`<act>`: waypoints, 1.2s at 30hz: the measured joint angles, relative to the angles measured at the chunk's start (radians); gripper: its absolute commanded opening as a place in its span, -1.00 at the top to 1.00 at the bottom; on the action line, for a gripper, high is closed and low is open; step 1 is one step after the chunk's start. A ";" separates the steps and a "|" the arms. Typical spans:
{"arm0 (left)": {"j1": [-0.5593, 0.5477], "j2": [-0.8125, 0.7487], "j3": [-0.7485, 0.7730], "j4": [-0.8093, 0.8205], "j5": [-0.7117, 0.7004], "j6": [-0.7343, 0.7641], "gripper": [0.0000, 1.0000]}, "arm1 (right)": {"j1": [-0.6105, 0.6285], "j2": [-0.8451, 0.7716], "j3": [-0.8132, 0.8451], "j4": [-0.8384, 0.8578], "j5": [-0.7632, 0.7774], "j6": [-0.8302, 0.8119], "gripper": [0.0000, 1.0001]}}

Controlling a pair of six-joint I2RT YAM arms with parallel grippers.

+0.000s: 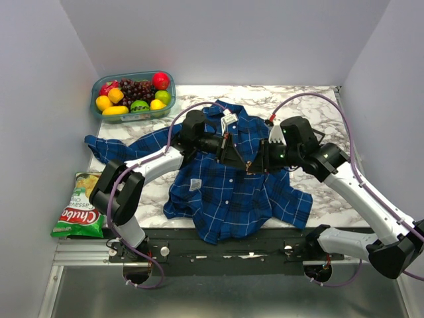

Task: Pin the brooch onto the clothing
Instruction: Pass from the left arm to the right

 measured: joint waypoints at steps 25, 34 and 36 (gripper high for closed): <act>-0.053 -0.016 0.076 -0.395 0.030 0.328 1.00 | 0.000 -0.052 0.085 -0.116 0.036 -0.103 0.04; -0.057 -0.040 0.076 -0.395 0.068 0.342 1.00 | 0.000 -0.044 0.079 -0.140 -0.064 -0.142 0.14; -0.057 -0.040 0.076 -0.397 0.068 0.343 1.00 | 0.000 -0.044 0.074 -0.138 -0.083 -0.143 0.18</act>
